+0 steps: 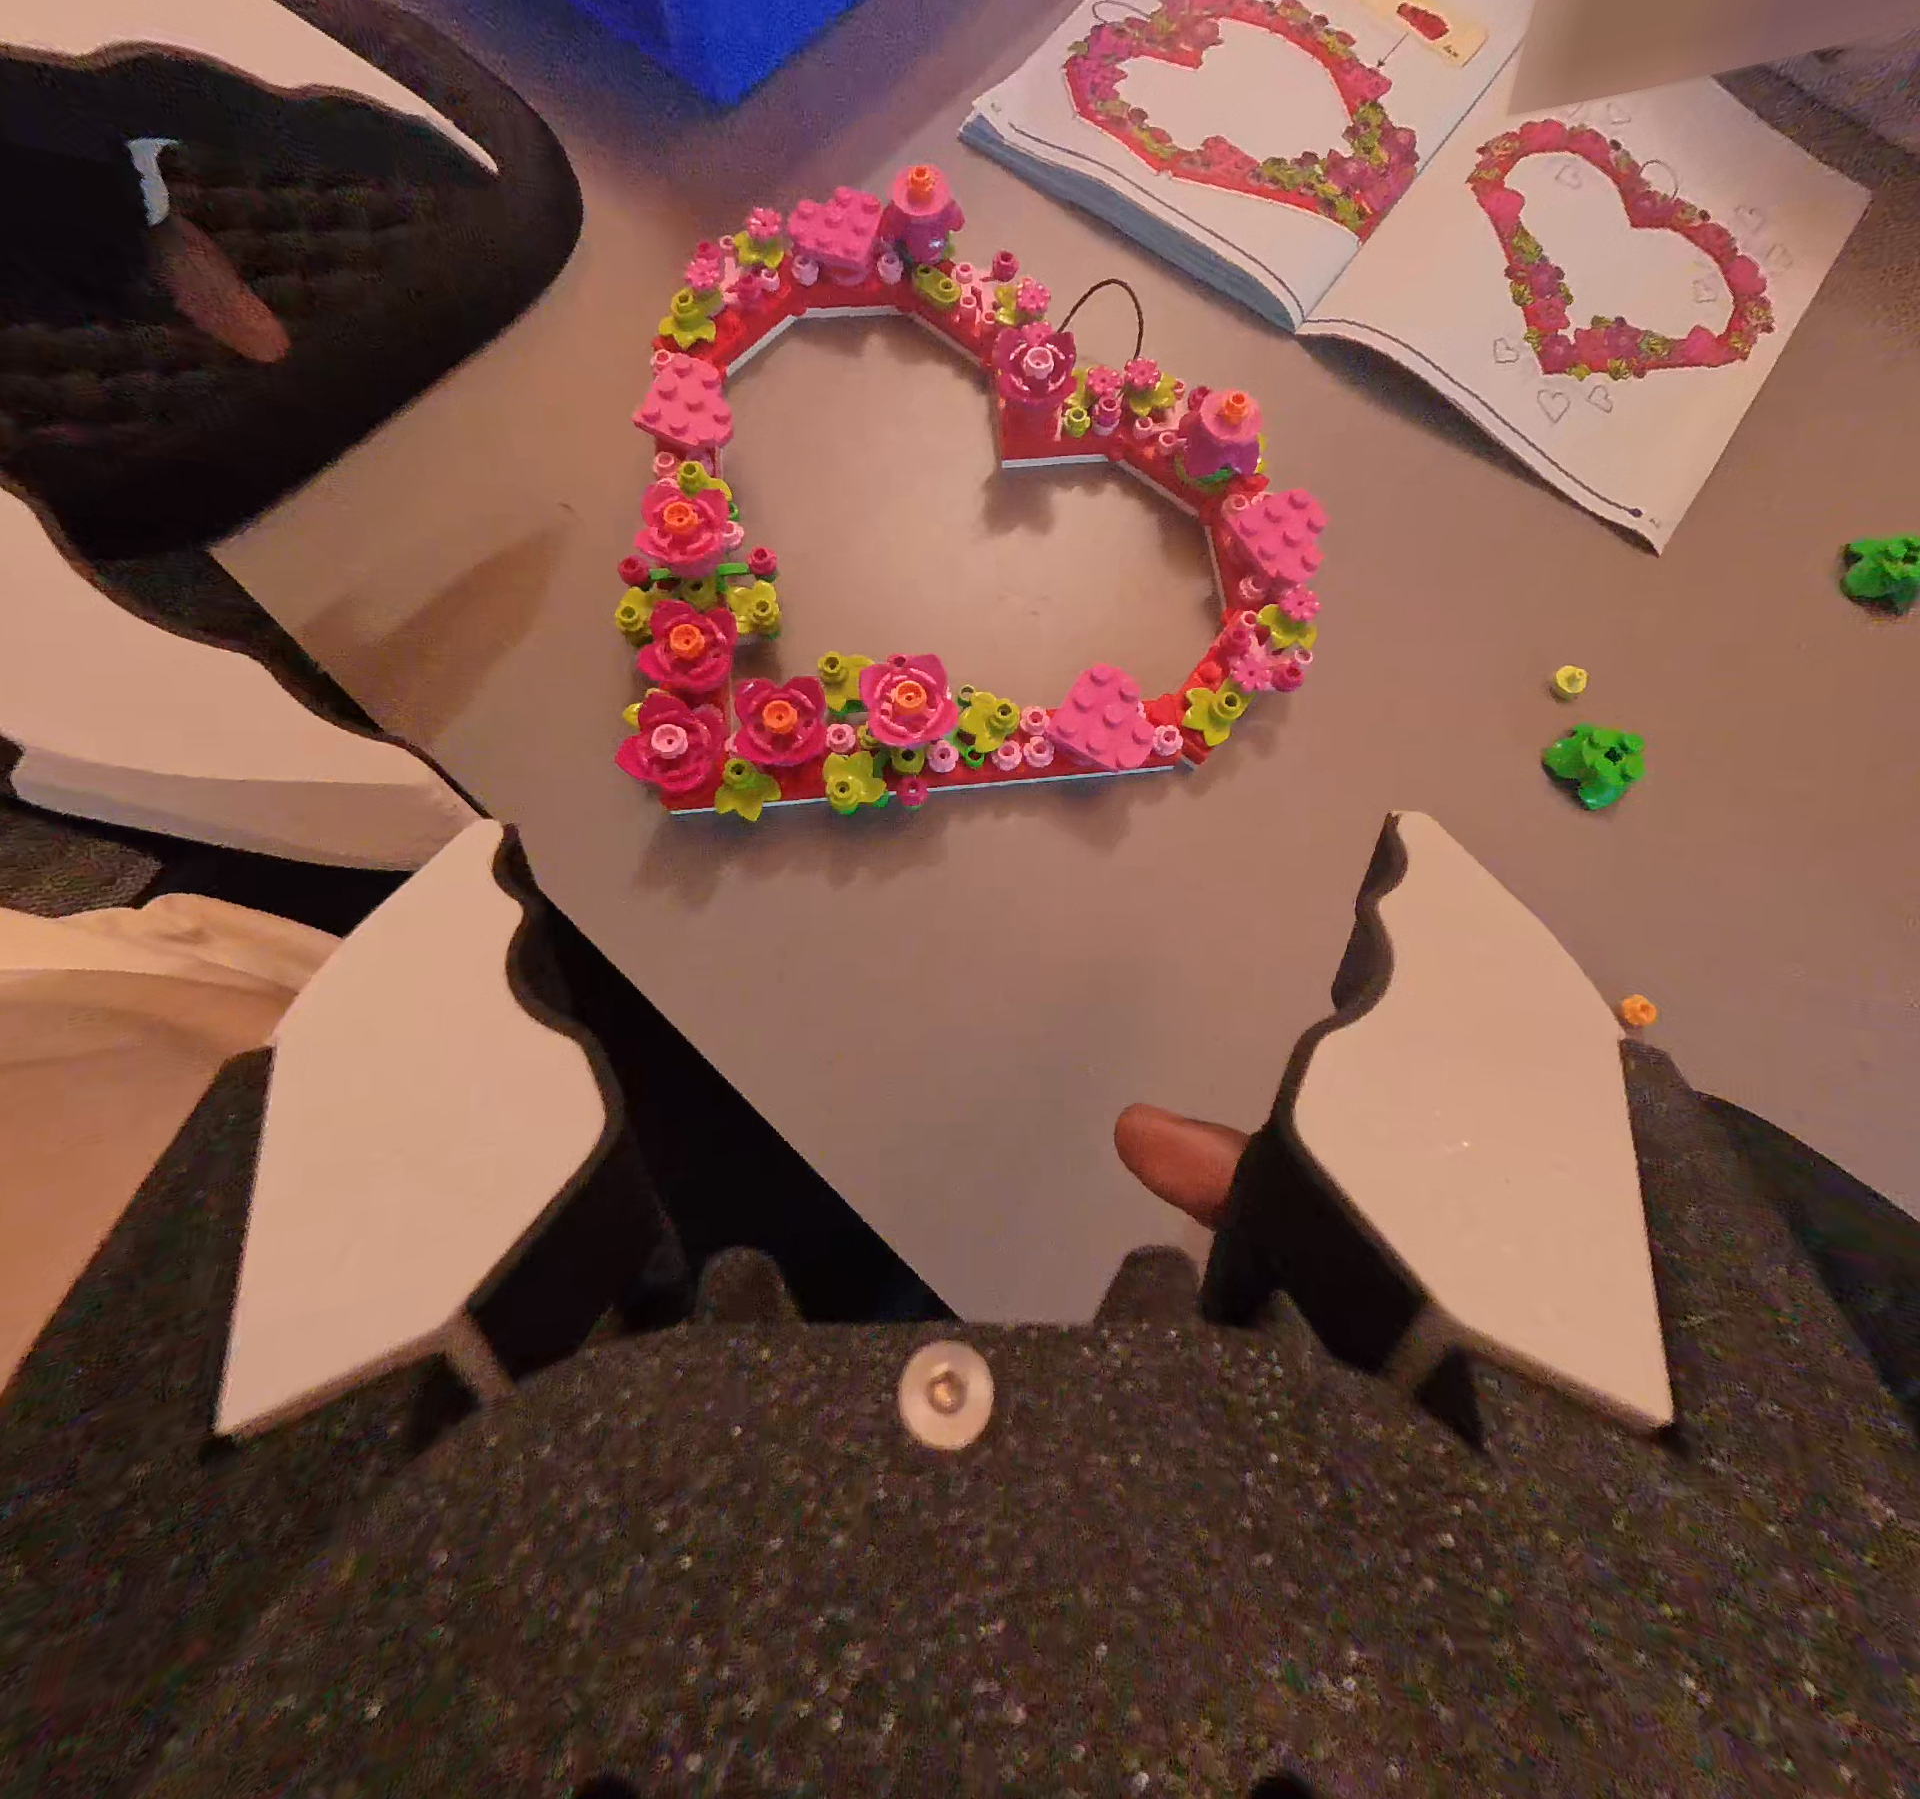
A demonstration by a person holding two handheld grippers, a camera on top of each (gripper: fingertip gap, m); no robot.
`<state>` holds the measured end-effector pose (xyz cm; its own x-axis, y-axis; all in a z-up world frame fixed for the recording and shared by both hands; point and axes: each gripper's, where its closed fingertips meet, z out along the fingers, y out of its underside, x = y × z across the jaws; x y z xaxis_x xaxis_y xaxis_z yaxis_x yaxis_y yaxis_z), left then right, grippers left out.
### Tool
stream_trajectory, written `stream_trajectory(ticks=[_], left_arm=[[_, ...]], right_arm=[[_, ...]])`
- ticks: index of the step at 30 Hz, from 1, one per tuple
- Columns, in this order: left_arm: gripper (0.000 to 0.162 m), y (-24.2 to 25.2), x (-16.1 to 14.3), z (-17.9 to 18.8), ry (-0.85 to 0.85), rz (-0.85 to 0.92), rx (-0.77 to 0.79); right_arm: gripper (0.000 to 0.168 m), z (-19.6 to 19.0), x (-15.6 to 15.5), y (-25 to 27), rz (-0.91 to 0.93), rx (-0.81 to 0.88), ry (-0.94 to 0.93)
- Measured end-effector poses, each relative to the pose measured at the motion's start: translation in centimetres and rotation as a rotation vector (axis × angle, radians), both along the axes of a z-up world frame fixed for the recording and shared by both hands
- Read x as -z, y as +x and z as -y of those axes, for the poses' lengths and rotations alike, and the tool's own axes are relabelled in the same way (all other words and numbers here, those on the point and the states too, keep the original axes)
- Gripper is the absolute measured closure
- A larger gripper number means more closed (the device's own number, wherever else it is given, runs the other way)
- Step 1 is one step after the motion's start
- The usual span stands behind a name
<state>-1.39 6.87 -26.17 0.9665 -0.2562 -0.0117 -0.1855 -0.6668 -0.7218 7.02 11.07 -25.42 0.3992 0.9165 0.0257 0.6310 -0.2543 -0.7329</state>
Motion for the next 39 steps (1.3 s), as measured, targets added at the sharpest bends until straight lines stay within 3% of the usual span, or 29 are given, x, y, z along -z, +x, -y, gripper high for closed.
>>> stream_trajectory(ticks=[16, 25, 39], left_arm=[[0.021, -0.2, 0.4, -0.4, -0.008, 0.007, 0.003], [0.021, -1.0, 0.5, 0.4, -0.094, -0.014, 0.032], [0.025, -1.7, -0.3, 0.0, -0.199, -0.043, 0.089]], right_arm=[[0.026, -0.6, 1.6, 0.3, -0.016, 0.003, -0.041], [0.027, -0.9, 0.7, 0.3, 0.015, -0.065, -0.054], [0.032, -1.3, -1.5, -0.5, 0.101, -0.036, -0.022]])
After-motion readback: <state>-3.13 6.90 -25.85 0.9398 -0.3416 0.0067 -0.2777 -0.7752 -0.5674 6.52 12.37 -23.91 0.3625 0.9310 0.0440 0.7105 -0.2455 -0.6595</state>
